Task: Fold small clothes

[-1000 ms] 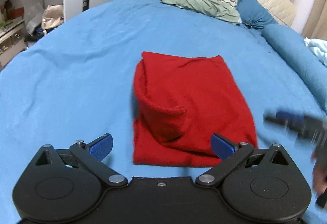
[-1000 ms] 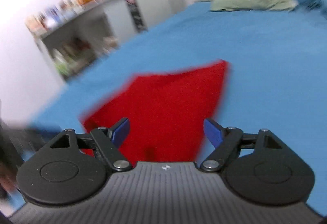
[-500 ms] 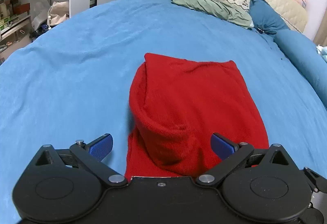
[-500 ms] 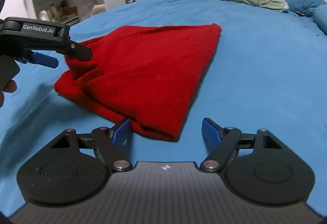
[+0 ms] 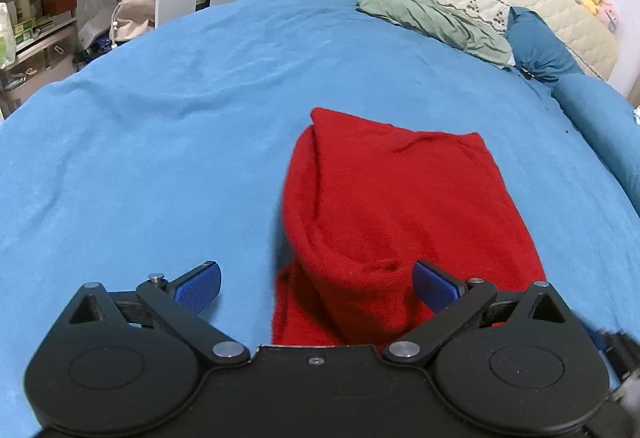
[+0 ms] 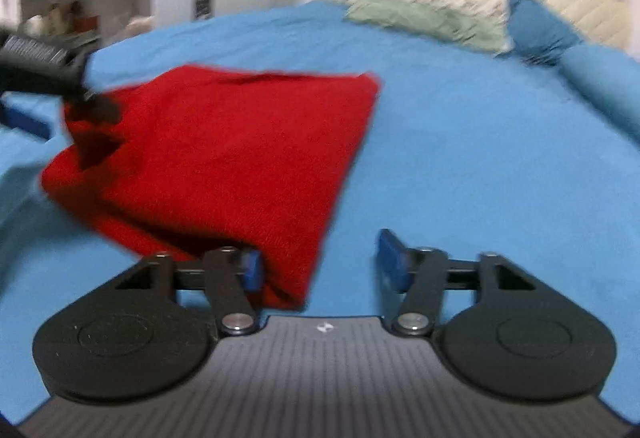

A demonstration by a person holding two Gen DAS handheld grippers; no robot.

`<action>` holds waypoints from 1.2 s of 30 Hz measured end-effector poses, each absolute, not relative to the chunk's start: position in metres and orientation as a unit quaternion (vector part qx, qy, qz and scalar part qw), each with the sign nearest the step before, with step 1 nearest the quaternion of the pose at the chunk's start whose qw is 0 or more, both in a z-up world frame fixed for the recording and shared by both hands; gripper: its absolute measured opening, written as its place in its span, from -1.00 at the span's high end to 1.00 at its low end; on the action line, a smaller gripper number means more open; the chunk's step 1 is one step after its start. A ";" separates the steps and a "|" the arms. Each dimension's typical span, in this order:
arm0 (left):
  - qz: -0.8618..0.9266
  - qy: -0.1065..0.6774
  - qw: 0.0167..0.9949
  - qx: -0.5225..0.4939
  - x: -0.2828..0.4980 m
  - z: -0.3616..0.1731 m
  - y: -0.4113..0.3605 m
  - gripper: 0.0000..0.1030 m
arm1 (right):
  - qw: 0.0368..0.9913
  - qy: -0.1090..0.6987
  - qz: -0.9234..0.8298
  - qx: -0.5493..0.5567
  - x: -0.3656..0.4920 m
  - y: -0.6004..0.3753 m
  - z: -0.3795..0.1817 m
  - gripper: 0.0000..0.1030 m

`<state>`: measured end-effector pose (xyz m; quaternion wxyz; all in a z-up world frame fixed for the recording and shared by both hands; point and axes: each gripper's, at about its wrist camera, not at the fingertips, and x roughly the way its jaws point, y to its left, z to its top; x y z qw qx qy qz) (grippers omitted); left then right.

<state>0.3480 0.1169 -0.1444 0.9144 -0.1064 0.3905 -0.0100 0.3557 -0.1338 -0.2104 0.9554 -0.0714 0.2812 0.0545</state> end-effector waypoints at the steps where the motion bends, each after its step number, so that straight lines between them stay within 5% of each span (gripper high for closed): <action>1: -0.014 0.388 0.916 -0.103 0.345 -0.142 0.119 -1.00 | 0.959 0.268 0.050 -0.075 0.353 -0.141 -0.204 -0.33; 8: -0.012 0.449 0.893 -0.038 0.338 -0.178 0.124 -0.86 | 0.942 0.304 0.077 -0.115 0.352 -0.158 -0.222 -0.34; 17: -0.017 0.446 0.894 -0.044 0.332 -0.157 0.125 -0.82 | 0.926 0.352 0.129 -0.050 0.348 -0.182 -0.207 -0.43; 22: -0.060 0.394 0.916 -0.055 0.346 -0.116 0.119 -1.00 | 0.909 0.378 0.176 0.010 0.363 -0.213 -0.153 -1.00; 31: -0.093 0.449 0.881 -0.120 0.426 -0.158 0.117 -0.90 | 0.813 0.512 0.179 0.214 0.493 -0.225 -0.175 -1.00; 36: -0.096 0.457 0.871 -0.152 0.435 -0.177 0.121 -0.76 | 0.807 0.526 0.170 0.208 0.512 -0.202 -0.210 -0.99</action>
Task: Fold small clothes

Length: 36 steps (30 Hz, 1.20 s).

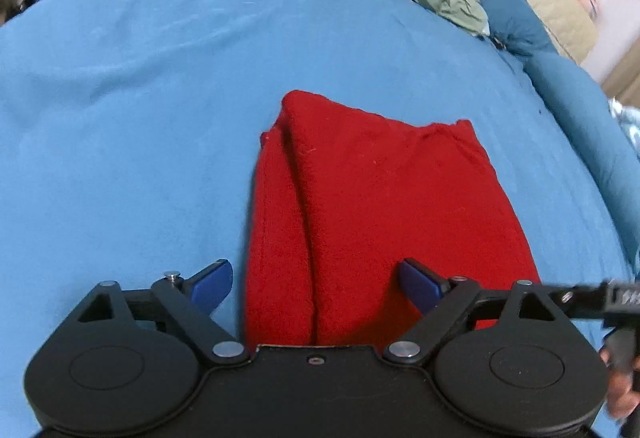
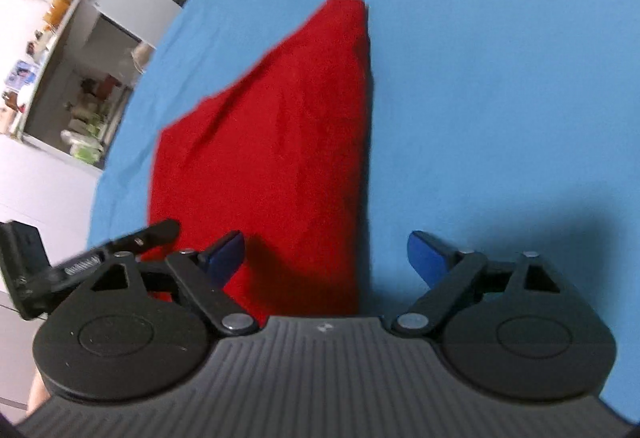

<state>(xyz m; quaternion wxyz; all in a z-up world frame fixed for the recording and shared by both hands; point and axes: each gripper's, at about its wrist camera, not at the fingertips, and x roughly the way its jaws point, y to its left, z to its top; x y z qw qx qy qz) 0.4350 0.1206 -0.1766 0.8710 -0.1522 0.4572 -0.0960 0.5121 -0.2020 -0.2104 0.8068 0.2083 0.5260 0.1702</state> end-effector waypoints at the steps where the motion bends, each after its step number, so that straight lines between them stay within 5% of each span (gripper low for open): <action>1: -0.096 0.458 0.871 -0.149 0.435 -0.177 0.119 -0.58 | 0.815 0.517 0.173 0.198 0.510 -0.198 -0.210 -0.87; 2: -0.103 0.459 0.871 -0.143 0.435 -0.175 0.116 -0.16 | 0.818 0.512 0.180 0.191 0.509 -0.194 -0.208 -0.63; 3: -0.120 0.461 0.866 -0.152 0.435 -0.173 0.115 0.11 | 0.812 0.511 0.198 0.199 0.509 -0.192 -0.207 0.08; 5: -0.117 0.463 0.865 -0.152 0.435 -0.165 0.112 0.44 | 0.815 0.506 0.198 0.201 0.510 -0.191 -0.199 0.27; 10: -0.140 0.445 0.871 -0.151 0.410 -0.132 0.100 0.52 | 0.826 0.481 0.211 0.204 0.480 -0.203 -0.153 0.33; 18: -0.211 0.431 0.868 -0.123 0.296 -0.094 0.039 0.52 | 0.844 0.464 0.195 0.187 0.342 -0.274 -0.105 0.33; 29: -0.168 0.435 0.884 -0.028 0.214 -0.153 -0.028 0.36 | 0.845 0.487 0.133 0.178 0.262 -0.315 -0.175 0.21; 32: -0.149 0.433 0.889 -0.005 0.215 -0.143 -0.036 0.12 | 0.851 0.477 0.123 0.180 0.253 -0.316 -0.169 -0.17; 33: -0.143 0.425 0.894 0.000 0.212 -0.137 -0.037 -0.03 | 0.860 0.463 0.122 0.177 0.248 -0.317 -0.163 -0.52; 34: -0.138 0.416 0.899 0.005 0.209 -0.133 -0.035 -0.39 | 0.868 0.451 0.115 0.171 0.247 -0.318 -0.160 -0.79; 35: -0.131 0.409 0.903 0.010 0.209 -0.130 -0.032 -0.62 | 0.877 0.440 0.103 0.162 0.246 -0.319 -0.155 -0.84; 36: -0.122 0.405 0.906 0.016 0.208 -0.130 -0.030 -0.62 | 0.884 0.434 0.091 0.151 0.246 -0.320 -0.152 -0.85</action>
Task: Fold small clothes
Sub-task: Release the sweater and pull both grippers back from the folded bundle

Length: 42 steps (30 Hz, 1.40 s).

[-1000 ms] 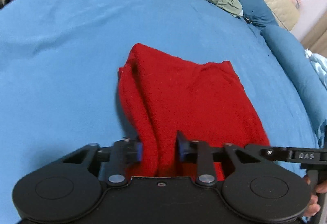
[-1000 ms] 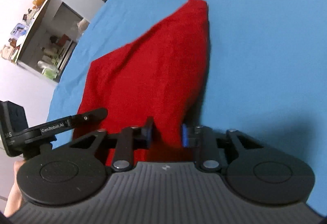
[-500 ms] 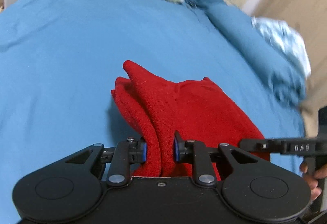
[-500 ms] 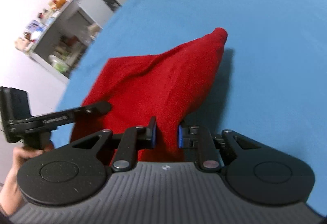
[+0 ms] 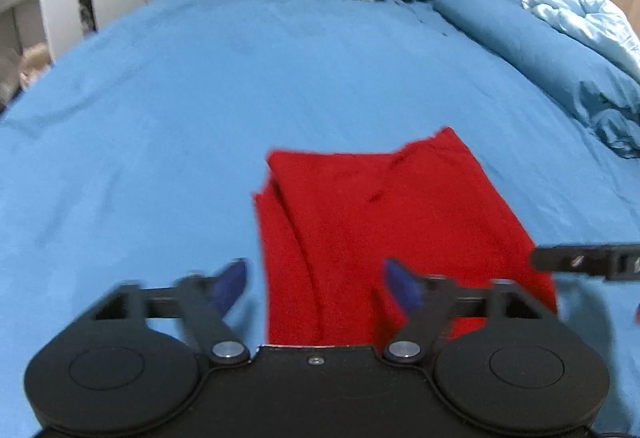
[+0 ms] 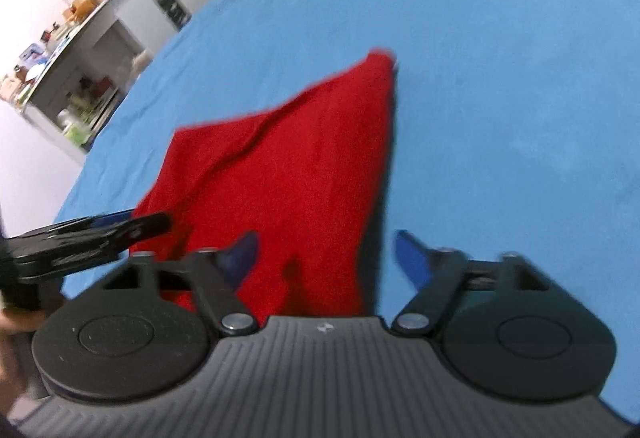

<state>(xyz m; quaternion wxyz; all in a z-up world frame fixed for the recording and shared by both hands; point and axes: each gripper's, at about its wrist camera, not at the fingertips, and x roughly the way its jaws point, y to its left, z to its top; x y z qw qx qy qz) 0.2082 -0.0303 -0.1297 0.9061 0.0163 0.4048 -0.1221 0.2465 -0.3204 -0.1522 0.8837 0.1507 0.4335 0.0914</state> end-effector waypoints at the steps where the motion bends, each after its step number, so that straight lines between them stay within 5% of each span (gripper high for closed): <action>1: -0.114 0.407 0.906 0.023 0.209 -0.132 -0.028 -0.62 | 0.889 0.431 0.075 0.139 0.247 -0.323 -0.152 -0.85; 12: -0.063 0.446 0.892 0.028 0.235 -0.165 -0.025 -0.67 | 0.875 0.471 0.031 0.105 0.257 -0.323 -0.187 -0.83; 22: -0.075 0.424 0.902 0.029 0.174 -0.066 -0.025 -0.61 | 0.911 0.399 0.038 0.099 0.187 -0.311 -0.062 -0.90; 24: -0.081 0.415 0.906 0.018 0.152 -0.035 -0.021 -0.68 | 0.915 0.393 0.031 0.088 0.159 -0.303 -0.036 -0.96; 26: -0.087 0.399 0.913 0.007 0.130 -0.008 -0.017 -0.96 | 0.920 0.384 0.028 0.071 0.135 -0.295 -0.012 -1.00; 31: -0.088 0.362 0.928 0.028 0.072 0.041 -0.018 -1.00 | 0.931 0.362 -0.001 0.033 0.075 -0.271 0.031 -1.00; 42: -0.076 0.377 0.923 0.035 -0.006 0.024 -0.012 -1.00 | 0.912 0.408 -0.023 0.036 0.002 -0.233 0.022 -1.00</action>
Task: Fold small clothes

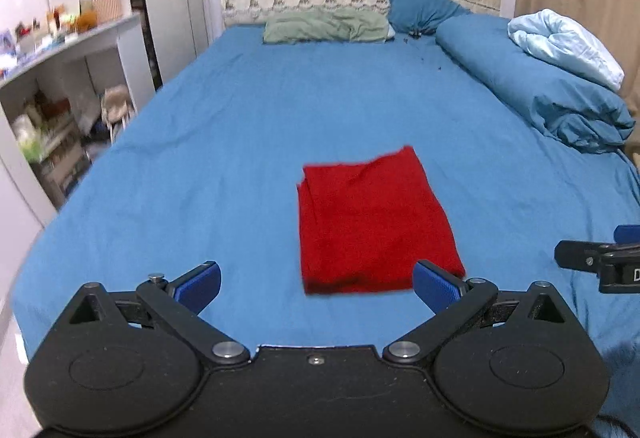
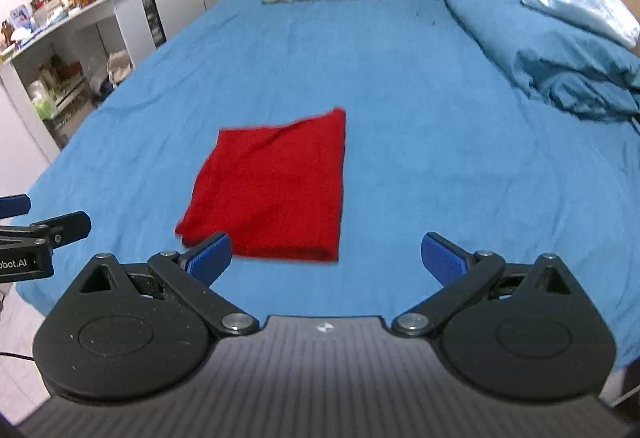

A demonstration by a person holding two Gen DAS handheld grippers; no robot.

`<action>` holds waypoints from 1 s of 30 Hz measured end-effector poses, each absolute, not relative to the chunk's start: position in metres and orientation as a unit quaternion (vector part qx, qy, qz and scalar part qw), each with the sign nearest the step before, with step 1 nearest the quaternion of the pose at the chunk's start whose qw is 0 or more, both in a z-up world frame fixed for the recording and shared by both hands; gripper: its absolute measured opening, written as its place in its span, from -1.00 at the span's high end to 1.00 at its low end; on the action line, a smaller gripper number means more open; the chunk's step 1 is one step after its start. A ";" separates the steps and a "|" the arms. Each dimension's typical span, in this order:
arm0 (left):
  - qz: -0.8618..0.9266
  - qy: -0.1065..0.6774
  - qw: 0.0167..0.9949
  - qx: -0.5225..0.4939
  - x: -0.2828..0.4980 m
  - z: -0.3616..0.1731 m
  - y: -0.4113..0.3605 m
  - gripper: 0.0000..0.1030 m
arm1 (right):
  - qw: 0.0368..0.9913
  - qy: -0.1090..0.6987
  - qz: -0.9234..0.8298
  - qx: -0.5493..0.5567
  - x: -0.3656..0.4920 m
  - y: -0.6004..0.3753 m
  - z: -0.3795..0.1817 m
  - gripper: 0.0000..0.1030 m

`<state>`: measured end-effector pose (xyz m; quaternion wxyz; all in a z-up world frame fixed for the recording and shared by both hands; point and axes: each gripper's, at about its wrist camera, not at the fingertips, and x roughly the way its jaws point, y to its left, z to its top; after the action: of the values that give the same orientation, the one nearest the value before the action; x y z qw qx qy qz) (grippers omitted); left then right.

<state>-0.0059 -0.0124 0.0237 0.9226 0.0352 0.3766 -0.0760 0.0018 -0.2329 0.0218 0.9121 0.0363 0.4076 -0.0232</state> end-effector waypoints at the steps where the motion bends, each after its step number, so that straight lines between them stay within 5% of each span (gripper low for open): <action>1: -0.075 0.381 0.921 0.030 -0.009 0.023 -0.010 -1.00 | 0.910 0.411 -0.028 0.039 -0.003 -0.232 0.019 -1.00; 30: -0.088 0.369 0.925 0.028 -0.022 0.023 -0.007 -1.00 | 0.901 0.426 -0.065 0.056 -0.021 -0.232 0.006 -1.00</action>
<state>-0.0225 -0.0066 0.0230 0.9248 0.0276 0.3689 -0.0883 -0.0209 -0.2315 0.0064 0.9008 0.0559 0.4256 -0.0649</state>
